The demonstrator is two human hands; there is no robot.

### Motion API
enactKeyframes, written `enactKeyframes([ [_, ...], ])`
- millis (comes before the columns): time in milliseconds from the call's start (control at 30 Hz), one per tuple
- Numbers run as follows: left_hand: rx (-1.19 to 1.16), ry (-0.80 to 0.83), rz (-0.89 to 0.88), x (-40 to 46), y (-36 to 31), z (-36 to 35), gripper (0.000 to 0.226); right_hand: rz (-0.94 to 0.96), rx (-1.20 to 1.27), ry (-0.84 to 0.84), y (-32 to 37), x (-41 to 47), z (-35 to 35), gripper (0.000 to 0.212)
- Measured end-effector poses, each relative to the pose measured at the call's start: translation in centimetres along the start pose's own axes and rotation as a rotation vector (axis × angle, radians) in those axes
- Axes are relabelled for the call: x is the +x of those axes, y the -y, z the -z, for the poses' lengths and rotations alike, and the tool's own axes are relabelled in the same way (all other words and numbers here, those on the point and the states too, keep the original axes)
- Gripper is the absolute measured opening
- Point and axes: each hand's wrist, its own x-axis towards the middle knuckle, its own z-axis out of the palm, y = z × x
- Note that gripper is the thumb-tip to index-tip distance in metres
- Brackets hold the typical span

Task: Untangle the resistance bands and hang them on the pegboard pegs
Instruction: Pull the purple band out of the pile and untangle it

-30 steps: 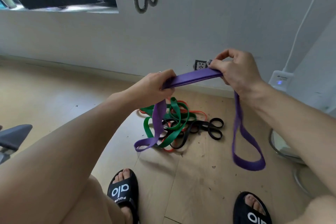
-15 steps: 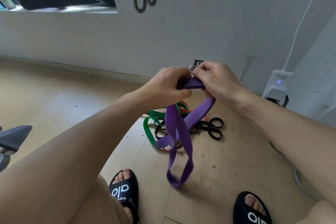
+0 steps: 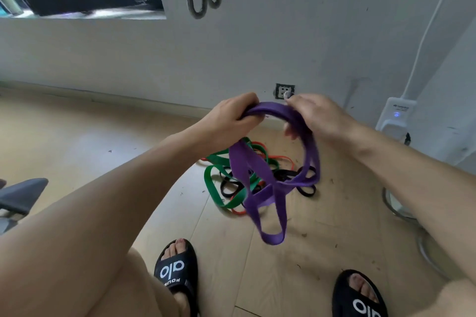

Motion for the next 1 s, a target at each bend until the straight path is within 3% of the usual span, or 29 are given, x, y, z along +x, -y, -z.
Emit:
enactKeyframes([
  [100, -0.064, -0.027, -0.082, 0.1, -1.7, -0.5, 0.008, 0.010, 0.210, 0.055, 0.6, -0.5, -2.7, 0.051],
  [200, 0.006, 0.004, -0.118, -0.1, -0.7, 0.1, 0.006, 0.106, -0.038, -0.099, 0.2, 0.0, -2.5, 0.059],
  [333, 0.083, 0.082, -0.091, -0.6, 1.0, 0.6, 0.018, 0.185, -0.175, -0.209, 0.4, 0.6, 0.1, 0.039],
  [467, 0.213, 0.163, 0.009, -0.7, 2.5, 0.6, 0.022, 0.184, -0.308, -0.268, -0.3, 1.2, 1.6, 0.036],
  [633, 0.261, 0.228, 0.054, -0.9, 3.2, 0.4, 0.014, 0.043, -0.459, -0.117, -2.5, 0.8, 1.9, 0.037],
  [800, 0.153, 0.120, -0.068, -0.3, 0.9, -0.3, 0.007, -0.095, 0.052, 0.190, -2.0, 0.1, -1.4, 0.054],
  [900, 0.089, 0.115, -0.130, -0.2, -0.4, -1.0, 0.011, 0.025, 0.056, 0.135, -1.5, 0.1, -3.3, 0.058],
  [1000, 0.006, 0.138, -0.067, -0.1, 0.1, -0.3, 0.018, 0.142, -0.198, 0.051, -1.1, 0.3, -1.9, 0.060],
])
